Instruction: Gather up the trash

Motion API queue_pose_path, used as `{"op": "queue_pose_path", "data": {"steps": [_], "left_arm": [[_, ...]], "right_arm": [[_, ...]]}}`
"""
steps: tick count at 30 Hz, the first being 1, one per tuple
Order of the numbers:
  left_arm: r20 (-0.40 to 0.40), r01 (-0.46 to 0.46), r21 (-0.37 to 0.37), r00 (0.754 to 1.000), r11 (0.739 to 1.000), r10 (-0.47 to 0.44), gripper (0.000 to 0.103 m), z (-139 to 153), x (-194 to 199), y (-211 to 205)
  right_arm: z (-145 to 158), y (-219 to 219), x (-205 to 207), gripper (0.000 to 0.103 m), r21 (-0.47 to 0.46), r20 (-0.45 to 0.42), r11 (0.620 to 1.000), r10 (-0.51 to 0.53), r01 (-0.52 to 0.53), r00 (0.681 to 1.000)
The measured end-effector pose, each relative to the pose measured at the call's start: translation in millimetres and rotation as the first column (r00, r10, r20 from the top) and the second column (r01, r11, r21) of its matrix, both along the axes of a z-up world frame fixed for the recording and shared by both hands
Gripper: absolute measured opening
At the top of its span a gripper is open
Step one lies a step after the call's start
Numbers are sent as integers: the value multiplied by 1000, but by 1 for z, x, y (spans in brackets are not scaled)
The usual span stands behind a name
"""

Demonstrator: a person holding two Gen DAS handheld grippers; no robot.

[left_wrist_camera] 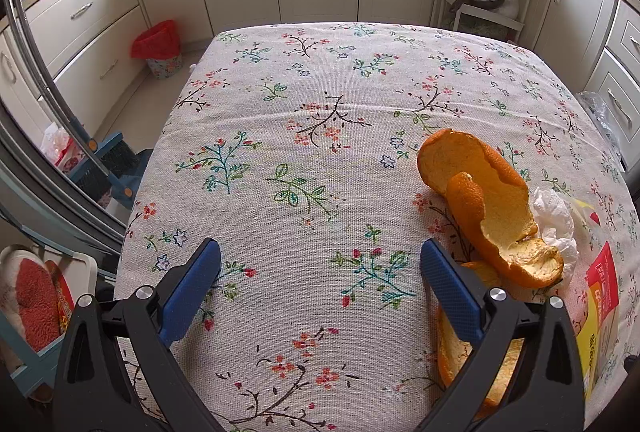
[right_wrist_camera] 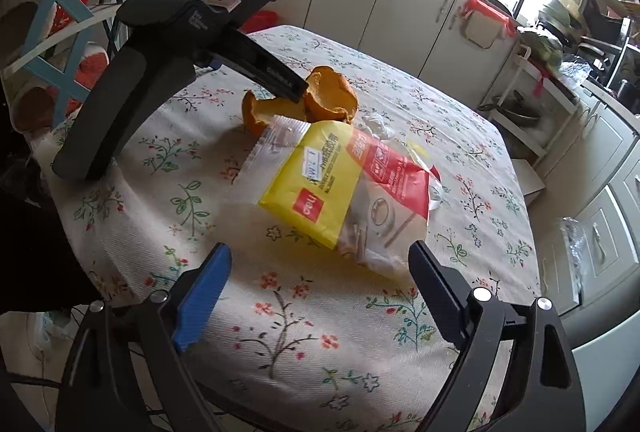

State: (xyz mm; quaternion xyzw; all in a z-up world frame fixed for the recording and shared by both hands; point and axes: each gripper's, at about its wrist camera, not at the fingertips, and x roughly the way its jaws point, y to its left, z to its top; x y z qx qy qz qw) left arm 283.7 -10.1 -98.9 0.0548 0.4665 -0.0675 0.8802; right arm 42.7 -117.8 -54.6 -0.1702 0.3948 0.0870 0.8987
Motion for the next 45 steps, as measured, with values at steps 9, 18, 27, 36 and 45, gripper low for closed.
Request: {"op": "queue_pose_path", "data": {"steps": [9, 18, 27, 36, 45], "left_arm": [[0, 0, 0, 1000, 1000, 0, 96, 0, 0, 0], [0, 0, 0, 1000, 1000, 0, 97, 0, 0, 0], [0, 0, 0, 1000, 1000, 0, 97, 0, 0, 0], [0, 0, 0, 1000, 1000, 0, 97, 0, 0, 0], [-16, 29, 3, 999, 1000, -28, 96, 1, -2, 0]], "right_arm": [[4, 12, 1, 87, 9, 9, 1000, 25, -25, 1000], [14, -18, -6, 89, 75, 33, 997, -4, 1, 999], [11, -43, -1, 90, 92, 13, 995, 31, -32, 999], [10, -45, 6, 91, 33, 15, 988, 151, -151, 988], [-12, -27, 43, 91, -2, -50, 967, 255, -256, 966]]}}
